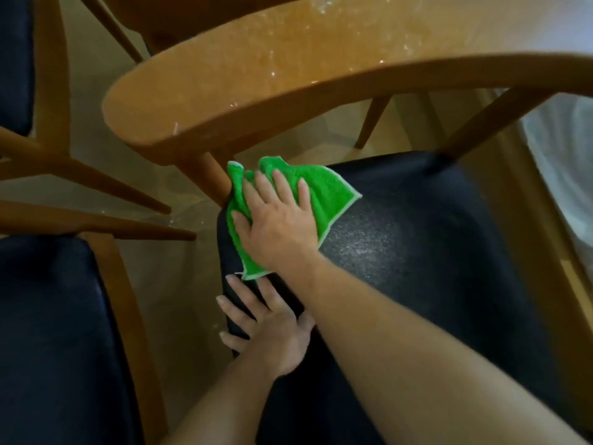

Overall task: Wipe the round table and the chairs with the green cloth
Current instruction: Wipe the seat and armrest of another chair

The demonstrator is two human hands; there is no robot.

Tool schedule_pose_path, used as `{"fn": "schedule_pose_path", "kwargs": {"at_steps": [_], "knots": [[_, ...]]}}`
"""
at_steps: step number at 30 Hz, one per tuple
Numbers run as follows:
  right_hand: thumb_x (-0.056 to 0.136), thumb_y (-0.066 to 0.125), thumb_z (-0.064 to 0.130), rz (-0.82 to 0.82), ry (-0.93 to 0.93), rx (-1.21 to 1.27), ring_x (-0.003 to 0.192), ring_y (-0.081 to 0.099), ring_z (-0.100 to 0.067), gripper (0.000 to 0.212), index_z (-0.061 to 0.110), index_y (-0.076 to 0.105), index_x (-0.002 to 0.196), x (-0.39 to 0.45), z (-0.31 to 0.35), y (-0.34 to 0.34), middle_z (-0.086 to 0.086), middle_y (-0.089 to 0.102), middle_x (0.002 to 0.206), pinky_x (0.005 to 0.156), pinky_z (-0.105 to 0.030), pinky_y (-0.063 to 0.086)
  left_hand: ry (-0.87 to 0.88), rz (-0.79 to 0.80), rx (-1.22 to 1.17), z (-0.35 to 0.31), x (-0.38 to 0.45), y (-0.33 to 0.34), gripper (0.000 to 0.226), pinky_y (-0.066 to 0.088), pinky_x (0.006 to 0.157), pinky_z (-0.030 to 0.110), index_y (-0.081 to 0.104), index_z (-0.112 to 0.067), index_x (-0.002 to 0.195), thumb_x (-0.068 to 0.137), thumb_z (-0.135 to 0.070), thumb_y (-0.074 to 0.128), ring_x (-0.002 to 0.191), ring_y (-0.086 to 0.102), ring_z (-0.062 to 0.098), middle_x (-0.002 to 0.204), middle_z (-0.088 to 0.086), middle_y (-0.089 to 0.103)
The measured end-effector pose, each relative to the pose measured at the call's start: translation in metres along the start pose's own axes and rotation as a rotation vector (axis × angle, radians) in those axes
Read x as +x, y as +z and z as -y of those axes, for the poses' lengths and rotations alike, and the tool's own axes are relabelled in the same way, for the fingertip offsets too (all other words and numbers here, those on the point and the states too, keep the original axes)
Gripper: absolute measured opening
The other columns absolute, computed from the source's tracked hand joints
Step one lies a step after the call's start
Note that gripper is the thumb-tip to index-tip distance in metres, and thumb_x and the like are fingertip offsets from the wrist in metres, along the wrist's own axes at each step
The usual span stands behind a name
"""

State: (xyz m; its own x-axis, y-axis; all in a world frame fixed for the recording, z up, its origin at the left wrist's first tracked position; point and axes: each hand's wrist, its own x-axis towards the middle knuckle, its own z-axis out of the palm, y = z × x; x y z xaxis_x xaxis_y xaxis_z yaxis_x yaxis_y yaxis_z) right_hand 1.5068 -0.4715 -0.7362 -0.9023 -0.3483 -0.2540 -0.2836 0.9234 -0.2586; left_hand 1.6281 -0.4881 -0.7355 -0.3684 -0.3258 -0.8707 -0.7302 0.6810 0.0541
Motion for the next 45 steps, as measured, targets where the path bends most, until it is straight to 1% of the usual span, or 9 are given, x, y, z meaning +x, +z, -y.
{"fn": "schedule_pose_path", "kwargs": {"at_steps": [7, 13, 18, 22, 26, 33, 39, 42, 45], "knots": [[0.093, 0.013, 0.066, -0.104, 0.378, -0.050, 0.147, 0.015, -0.025, 0.072, 0.025, 0.029, 0.149, -0.017, -0.180, -0.045, -0.004, 0.023, 0.159, 0.117, -0.055, 0.009, 0.125, 0.096, -0.001, -0.003, -0.018, -0.018, 0.108, -0.010, 0.106, 0.064, -0.066, -0.034, 0.092, 0.086, -0.070, 0.036, 0.123, -0.050, 0.037, 0.108, 0.003, -0.071], [0.093, 0.008, 0.059, -0.093, 0.559, -0.012, 0.148, -0.007, -0.029, 0.068, 0.028, 0.016, 0.153, -0.062, -0.156, -0.021, 0.005, -0.007, 0.163, 0.114, -0.060, -0.004, 0.127, 0.104, -0.019, -0.003, -0.018, -0.018, 0.110, -0.012, 0.105, 0.064, -0.066, -0.037, 0.092, 0.086, -0.068, 0.039, 0.121, -0.052, 0.035, 0.106, 0.000, -0.072], [0.097, 0.018, 0.055, -0.008, 0.109, -0.098, 0.147, -0.004, -0.036, 0.057, 0.035, 0.017, 0.150, -0.123, -0.092, 0.008, 0.004, 0.001, 0.162, 0.110, -0.065, 0.001, 0.074, 0.093, 0.005, -0.007, -0.018, -0.020, 0.112, -0.006, 0.107, 0.064, -0.065, -0.034, 0.089, 0.084, -0.071, 0.040, 0.127, -0.045, 0.037, 0.101, -0.002, -0.073], [0.095, 0.026, 0.062, 0.055, -0.156, -0.133, 0.147, 0.009, -0.027, 0.059, 0.043, 0.018, 0.150, -0.140, -0.140, -0.004, 0.007, 0.012, 0.161, 0.112, -0.062, 0.016, 0.088, 0.089, 0.005, -0.005, -0.018, -0.020, 0.111, -0.005, 0.107, 0.064, -0.065, -0.035, 0.088, 0.084, -0.070, 0.040, 0.128, -0.045, 0.036, 0.094, -0.005, -0.074], [0.090, 0.016, 0.075, -0.038, 0.231, -0.076, 0.149, -0.001, -0.025, 0.066, 0.050, 0.001, 0.149, -0.089, -0.213, -0.033, 0.009, 0.001, 0.162, 0.116, -0.055, 0.005, 0.121, 0.066, 0.025, -0.004, -0.018, -0.017, 0.108, -0.006, 0.108, 0.062, -0.065, -0.035, 0.090, 0.085, -0.070, 0.036, 0.129, -0.044, 0.036, 0.095, -0.005, -0.073], [0.099, 0.024, 0.053, -0.179, 0.677, 0.130, 0.141, 0.027, -0.034, 0.062, 0.022, 0.021, 0.153, -0.148, -0.240, -0.029, -0.007, 0.020, 0.160, 0.112, -0.050, 0.027, 0.138, 0.013, 0.015, -0.001, -0.017, -0.013, 0.105, -0.008, 0.108, 0.062, -0.064, -0.039, 0.090, 0.083, -0.073, 0.036, 0.129, -0.045, 0.034, 0.113, -0.003, -0.070], [0.097, 0.019, 0.058, -0.028, 1.034, 0.099, 0.148, -0.004, -0.034, 0.069, 0.024, 0.010, 0.156, -0.236, -0.188, 0.008, -0.001, -0.007, 0.163, 0.115, -0.059, 0.003, 0.166, -0.051, -0.037, 0.001, -0.021, -0.010, 0.106, -0.004, 0.109, 0.062, -0.050, -0.032, 0.126, 0.085, -0.071, 0.039, 0.134, -0.037, 0.035, 0.136, 0.004, -0.055], [0.097, 0.018, 0.057, 0.029, 0.934, 0.076, 0.145, -0.009, -0.042, 0.068, 0.024, 0.008, 0.155, -0.237, -0.152, 0.011, -0.005, -0.012, 0.162, 0.110, -0.067, 0.001, 0.290, -0.191, -0.106, 0.015, -0.029, -0.009, 0.100, 0.005, 0.111, 0.058, -0.028, -0.033, 0.144, 0.087, -0.057, 0.051, 0.141, -0.024, 0.030, 0.152, 0.000, -0.035], [0.095, 0.013, 0.060, 0.109, 0.390, -0.059, 0.143, -0.017, -0.044, 0.066, 0.033, -0.003, 0.153, -0.238, -0.113, 0.020, -0.001, -0.020, 0.160, 0.106, -0.068, -0.008, 0.404, -0.350, -0.343, 0.051, -0.032, -0.004, 0.089, 0.015, 0.114, 0.042, -0.004, -0.029, 0.151, 0.090, -0.040, 0.060, 0.146, 0.001, 0.021, 0.160, -0.002, -0.004]]}}
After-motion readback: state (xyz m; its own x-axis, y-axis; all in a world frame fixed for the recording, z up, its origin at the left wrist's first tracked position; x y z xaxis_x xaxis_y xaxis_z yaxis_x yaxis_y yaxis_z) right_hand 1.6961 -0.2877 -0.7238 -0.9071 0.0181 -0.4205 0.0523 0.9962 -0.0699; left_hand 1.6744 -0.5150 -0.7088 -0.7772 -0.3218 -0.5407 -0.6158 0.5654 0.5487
